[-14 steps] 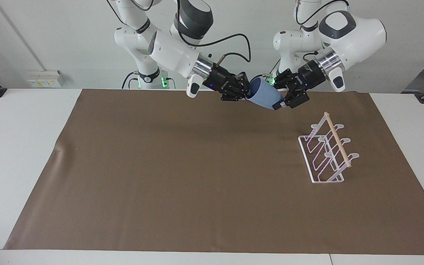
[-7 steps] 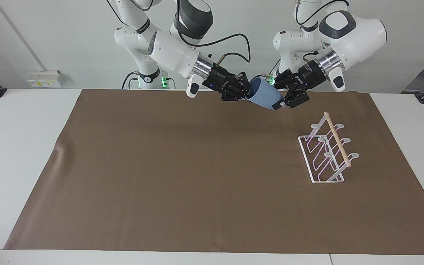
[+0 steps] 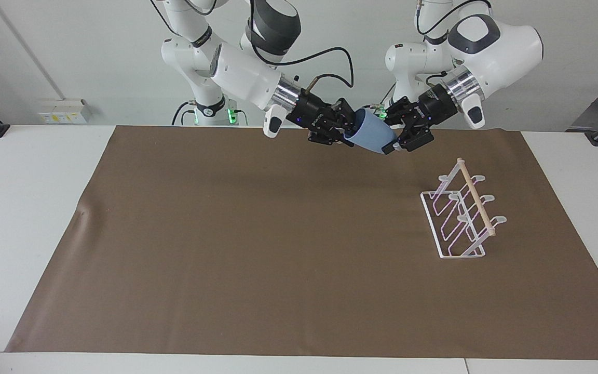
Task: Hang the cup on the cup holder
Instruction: 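Close the left gripper on the cup base held by the right gripper, then open the right gripper and pull back while the left gripper withdraws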
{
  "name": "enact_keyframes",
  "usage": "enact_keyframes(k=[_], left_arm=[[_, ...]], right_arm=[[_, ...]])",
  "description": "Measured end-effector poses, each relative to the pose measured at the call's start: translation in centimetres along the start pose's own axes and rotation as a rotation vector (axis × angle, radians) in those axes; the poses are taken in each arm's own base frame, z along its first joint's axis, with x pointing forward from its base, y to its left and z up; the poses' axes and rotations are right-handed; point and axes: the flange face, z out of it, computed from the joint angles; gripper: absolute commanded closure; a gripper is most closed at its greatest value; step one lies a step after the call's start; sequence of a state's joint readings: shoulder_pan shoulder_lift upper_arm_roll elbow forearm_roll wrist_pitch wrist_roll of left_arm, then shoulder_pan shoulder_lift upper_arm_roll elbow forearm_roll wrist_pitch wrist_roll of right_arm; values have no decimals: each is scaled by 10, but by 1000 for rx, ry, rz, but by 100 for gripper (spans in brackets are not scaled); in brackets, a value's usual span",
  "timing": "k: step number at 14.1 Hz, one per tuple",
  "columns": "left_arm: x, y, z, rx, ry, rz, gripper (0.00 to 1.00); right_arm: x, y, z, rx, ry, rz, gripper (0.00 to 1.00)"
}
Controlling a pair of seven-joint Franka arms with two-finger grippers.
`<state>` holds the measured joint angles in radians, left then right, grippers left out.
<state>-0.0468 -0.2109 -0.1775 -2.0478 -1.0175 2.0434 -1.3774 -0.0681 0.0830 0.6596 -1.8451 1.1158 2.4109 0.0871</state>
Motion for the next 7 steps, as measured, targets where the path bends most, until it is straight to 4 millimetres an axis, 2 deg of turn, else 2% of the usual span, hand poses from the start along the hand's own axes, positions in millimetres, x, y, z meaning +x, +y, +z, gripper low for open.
enact_keyframes(k=[7], left_arm=[[20,4,-12,21,188,171,100]], right_arm=[[10,5,-9,-5,21,-27,0]])
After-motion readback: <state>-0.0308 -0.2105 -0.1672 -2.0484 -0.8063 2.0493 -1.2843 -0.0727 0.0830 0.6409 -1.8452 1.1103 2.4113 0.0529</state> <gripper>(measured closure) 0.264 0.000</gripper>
